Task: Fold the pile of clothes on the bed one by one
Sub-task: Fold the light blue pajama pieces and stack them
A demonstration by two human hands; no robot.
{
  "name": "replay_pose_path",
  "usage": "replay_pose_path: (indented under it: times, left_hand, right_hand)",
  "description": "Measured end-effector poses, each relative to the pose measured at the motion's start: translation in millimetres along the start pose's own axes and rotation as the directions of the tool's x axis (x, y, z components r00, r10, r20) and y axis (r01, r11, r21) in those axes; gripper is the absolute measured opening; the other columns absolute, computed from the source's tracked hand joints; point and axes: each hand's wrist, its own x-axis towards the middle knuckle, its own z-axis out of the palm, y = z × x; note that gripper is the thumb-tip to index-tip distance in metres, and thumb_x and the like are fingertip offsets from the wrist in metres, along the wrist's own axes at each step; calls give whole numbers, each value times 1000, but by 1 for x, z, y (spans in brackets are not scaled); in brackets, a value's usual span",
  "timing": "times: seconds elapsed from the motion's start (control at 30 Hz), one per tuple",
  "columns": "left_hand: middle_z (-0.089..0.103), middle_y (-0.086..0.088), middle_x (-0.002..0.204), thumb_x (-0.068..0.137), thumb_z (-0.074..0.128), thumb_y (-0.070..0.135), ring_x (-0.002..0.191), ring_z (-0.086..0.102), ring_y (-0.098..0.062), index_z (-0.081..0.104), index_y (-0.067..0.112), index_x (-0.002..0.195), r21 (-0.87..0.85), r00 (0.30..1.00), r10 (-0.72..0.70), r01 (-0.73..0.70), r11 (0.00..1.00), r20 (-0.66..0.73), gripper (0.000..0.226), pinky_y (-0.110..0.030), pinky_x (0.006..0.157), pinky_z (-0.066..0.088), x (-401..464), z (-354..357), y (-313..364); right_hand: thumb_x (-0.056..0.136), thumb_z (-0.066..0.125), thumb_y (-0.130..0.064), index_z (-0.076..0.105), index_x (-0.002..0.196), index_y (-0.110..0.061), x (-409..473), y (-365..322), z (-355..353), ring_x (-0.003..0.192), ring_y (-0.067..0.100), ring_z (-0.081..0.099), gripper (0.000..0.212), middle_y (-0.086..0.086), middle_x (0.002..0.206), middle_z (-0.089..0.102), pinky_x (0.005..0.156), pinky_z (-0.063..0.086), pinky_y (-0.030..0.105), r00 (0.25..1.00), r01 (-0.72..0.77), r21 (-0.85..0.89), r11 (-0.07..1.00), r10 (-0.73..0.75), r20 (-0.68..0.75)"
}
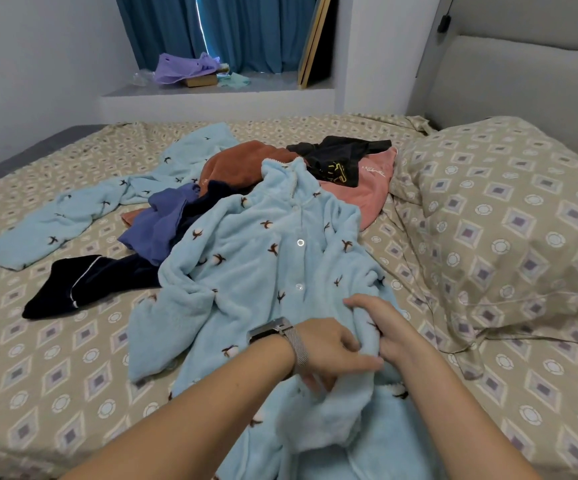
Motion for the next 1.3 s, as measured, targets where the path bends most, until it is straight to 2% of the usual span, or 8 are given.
replay_pose_path:
  times: [0.13,0.3,0.53,0.67,0.77,0.97,1.17,1.3]
  left_hand:
    - [61,-4,105,81,65,54,94,61,-21,58,17,99,-302,798,-177,-6,953,-576,41,-35,88,52,27,-19,-21]
    - [64,-4,126,74,80,43,115,60,-22,57,14,131,-866,990,-144,69,496,-4,68,-41,99,48,34,-11,-39]
    - [72,-14,106,78,65,19,90,71,-24,73,2,103,-989,982,132,-143,28,-138,32,-40,82,57,23,-38,-40]
    - [65,-7,125,89,62,17,100,67,-24,51,22,130,-968,992,75,-117,223,-103,43,-47,78,57,22,-23,-49]
    - [59,-6,132,88,63,5,114,61,-28,39,38,132,-917,995,85,-73,391,-44,60,-54,92,51,29,-3,-62]
    - [63,-18,85,95,46,-7,64,66,-18,57,2,93,-743,997,-53,-2,669,-50,14,-31,61,55,21,1,-51]
    - [49,-8,76,95,46,-2,60,53,-16,47,4,91,-613,956,-213,46,789,-202,8,-45,69,56,14,6,-49]
    - [57,0,83,94,61,27,72,58,-16,34,10,115,-588,970,-241,211,781,29,38,-33,60,54,4,20,-61]
  right_hand:
    - [48,71,-2,57,126,7,-1,-1,-12,103,32,65,80,22,114,62,93,54,41,982,-47,222,974,4,190]
    - [47,55,3,60,122,11,-8,-2,-17,110,41,61,75,29,121,61,93,52,50,962,-63,216,974,2,274]
    - [97,54,-19,58,126,0,14,-3,-30,73,21,73,35,16,96,72,58,60,30,987,150,355,923,-119,-108]
    - [85,49,-69,66,115,-15,-19,-1,-21,74,27,72,64,11,89,74,64,58,36,987,-142,-70,987,146,62]
    - [84,56,-63,66,119,-19,-43,14,-15,90,25,72,57,9,105,74,73,60,41,934,-274,-356,893,335,121]
    - [81,58,19,60,118,9,-60,27,-19,100,33,69,38,24,111,69,83,58,40,994,13,-78,997,-4,112]
    - [82,70,2,60,122,5,-53,24,-45,104,34,67,41,20,111,70,82,58,42,998,30,-269,963,-43,-44]
    - [51,84,-9,49,131,-5,-43,35,-51,104,29,65,88,11,116,66,85,57,47,992,-21,-520,854,-47,-117]
